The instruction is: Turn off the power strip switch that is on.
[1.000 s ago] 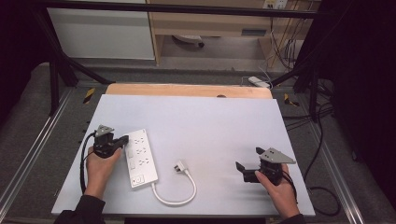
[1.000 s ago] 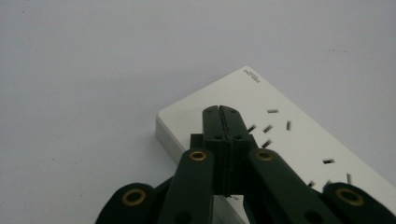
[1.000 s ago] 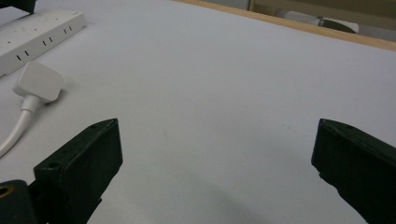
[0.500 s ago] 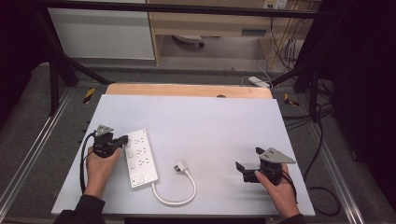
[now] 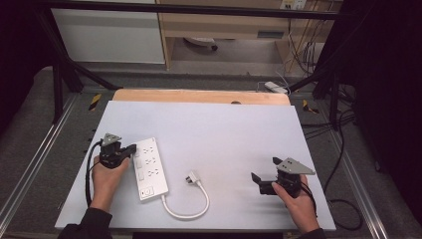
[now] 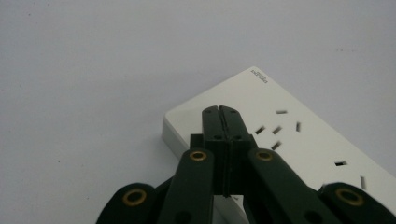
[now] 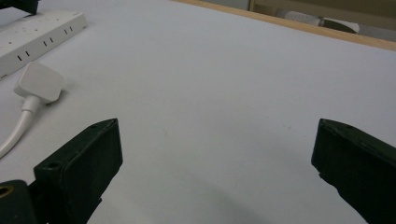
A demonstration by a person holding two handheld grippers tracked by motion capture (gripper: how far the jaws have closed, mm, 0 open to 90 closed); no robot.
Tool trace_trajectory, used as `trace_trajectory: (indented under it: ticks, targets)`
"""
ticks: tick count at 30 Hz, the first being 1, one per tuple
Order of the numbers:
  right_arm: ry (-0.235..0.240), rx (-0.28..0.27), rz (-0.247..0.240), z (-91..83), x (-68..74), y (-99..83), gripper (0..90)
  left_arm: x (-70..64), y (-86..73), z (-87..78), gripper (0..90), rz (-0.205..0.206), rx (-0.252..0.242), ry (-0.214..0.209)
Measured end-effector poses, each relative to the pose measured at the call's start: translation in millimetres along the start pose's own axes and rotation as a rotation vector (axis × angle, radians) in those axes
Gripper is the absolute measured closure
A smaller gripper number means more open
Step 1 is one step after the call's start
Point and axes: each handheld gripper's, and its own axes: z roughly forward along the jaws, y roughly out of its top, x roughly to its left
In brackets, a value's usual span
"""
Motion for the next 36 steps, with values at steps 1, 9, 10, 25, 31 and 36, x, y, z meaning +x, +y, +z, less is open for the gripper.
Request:
trace_trajectory:
  ticks: [1, 9, 10, 25, 31, 36]
  targets:
    - [0.0, -0.001, 0.001, 0.1, 0.0, 0.1, 2.3, -0.1, 0.1, 0.0, 90.0, 0.0, -0.002, 0.0]
    - [0.001, 0.0, -0.001, 0.0, 0.0, 0.0, 2.3, -1.0, 0.6, -0.6, 90.0, 0.0, -0.016, -0.003]
    - [0.0, -0.001, 0.0, 0.1, 0.1, 0.0, 2.3, -1.1, 0.8, -0.9, 90.0, 0.0, -0.021, -0.005]
    - [0.0, 0.001, -0.002, 0.1, 0.1, -0.1, 2.3, -3.2, 2.8, -3.7, 90.0, 0.005, -0.061, -0.014]
    - [0.0, 0.001, -0.002, 0.2, 0.1, -0.1, 2.3, -5.0, 3.6, -4.1, 88.2, 0.011, -0.084, -0.02]
    - [0.001, 0.001, -0.002, 0.1, 0.1, -0.1, 2.3, -6.5, 4.5, -4.6, 86.4, 0.02, -0.097, -0.024]
